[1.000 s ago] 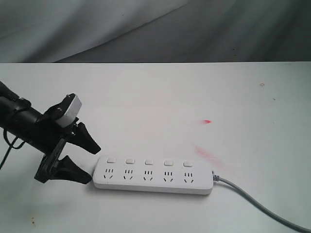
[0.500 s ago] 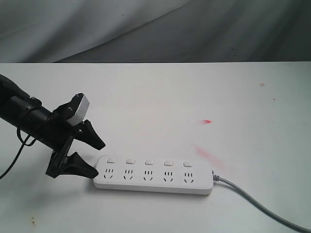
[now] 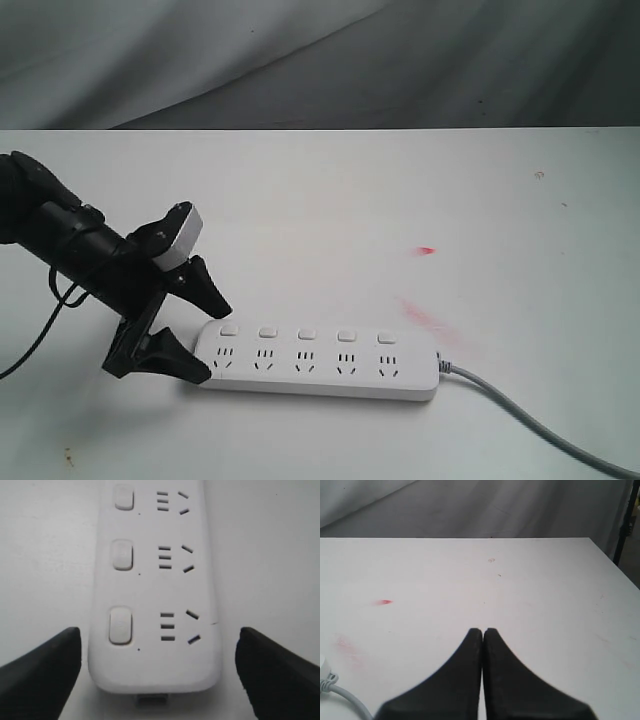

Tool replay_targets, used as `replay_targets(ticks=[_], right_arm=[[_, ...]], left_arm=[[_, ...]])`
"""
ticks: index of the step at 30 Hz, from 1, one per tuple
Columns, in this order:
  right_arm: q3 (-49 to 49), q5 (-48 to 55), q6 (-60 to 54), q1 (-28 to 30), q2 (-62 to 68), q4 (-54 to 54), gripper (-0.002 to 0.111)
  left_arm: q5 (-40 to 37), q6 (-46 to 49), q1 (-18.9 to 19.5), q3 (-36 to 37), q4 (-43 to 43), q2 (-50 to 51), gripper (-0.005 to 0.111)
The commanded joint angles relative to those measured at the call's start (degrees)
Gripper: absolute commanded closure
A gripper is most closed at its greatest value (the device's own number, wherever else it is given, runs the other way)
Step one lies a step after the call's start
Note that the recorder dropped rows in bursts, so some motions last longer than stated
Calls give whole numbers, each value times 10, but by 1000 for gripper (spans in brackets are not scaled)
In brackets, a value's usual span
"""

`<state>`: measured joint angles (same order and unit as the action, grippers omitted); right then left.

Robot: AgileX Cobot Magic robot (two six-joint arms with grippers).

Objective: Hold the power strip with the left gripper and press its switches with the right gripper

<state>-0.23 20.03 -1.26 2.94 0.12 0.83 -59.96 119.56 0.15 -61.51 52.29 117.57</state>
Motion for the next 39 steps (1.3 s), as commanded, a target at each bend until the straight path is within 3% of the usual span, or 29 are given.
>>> replay_targets(ticks=[1, 13, 19, 22, 39], right_arm=[[2, -6, 0, 4, -1, 2, 108], [2, -6, 0, 4, -1, 2, 108], [2, -6, 0, 4, -1, 2, 108], [2, -6, 0, 4, -1, 2, 108], [2, -6, 0, 4, -1, 2, 108]], left_arm=[[18, 4, -4, -2, 6, 0, 28], [24, 4, -1, -2, 13, 17, 29], [26, 4, -1, -2, 13, 17, 53], [26, 4, -1, -2, 10, 17, 60], [26, 4, -1, -2, 9, 18, 59]])
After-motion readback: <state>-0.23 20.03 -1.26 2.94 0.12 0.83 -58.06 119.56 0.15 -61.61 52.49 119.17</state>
